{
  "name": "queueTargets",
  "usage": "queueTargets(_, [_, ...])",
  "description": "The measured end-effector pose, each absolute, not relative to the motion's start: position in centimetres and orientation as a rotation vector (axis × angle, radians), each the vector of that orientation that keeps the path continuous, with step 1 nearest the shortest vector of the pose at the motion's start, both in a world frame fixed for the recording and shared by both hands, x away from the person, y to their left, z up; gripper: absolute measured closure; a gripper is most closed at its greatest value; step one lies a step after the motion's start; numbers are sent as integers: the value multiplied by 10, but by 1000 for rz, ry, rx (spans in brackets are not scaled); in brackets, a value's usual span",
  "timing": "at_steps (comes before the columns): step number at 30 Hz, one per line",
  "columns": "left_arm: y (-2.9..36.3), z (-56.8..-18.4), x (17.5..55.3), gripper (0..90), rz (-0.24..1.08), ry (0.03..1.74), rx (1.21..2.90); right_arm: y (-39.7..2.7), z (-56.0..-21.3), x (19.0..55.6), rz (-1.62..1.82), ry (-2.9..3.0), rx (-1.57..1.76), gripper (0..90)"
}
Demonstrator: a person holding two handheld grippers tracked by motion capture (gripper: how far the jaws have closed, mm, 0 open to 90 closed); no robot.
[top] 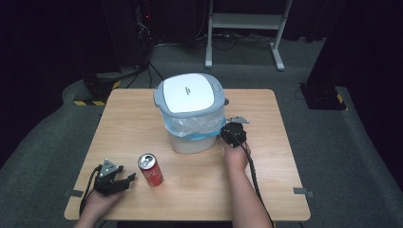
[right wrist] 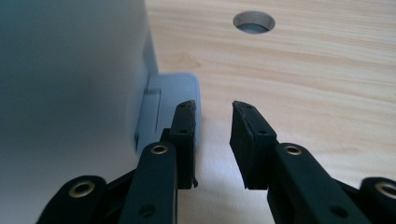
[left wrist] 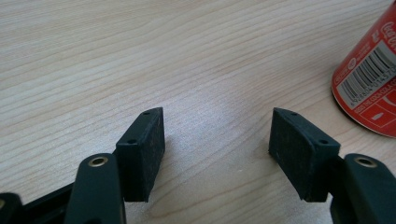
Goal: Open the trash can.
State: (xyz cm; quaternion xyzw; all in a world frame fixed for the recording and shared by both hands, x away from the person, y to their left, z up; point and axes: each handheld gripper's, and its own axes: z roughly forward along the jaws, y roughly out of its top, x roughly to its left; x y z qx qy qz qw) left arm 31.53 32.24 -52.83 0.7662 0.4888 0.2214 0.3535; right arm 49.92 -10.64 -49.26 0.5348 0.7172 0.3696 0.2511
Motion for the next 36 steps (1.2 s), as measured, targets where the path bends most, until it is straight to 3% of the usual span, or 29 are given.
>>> queueTargets(7, [323,-528,315,360,571,1261,1983,-97,-494,513,991,1992,1445,736])
queueTargets(21, [323,-528,315,362,574,1261,1990,-94,-498,501,921,2075,1374,789])
queueTargets(30, [322,-528,316,362,571,1261,1985,-97,-500,467,952,2080,1372,824])
queueTargets(32, [323,-528,315,363,571,1260,1989,-92,-512,452,797,2210,1340,784])
queueTargets(36, [322,-528,315,364,573,1263,1988,-101,-516,438,839,2178,1340,770])
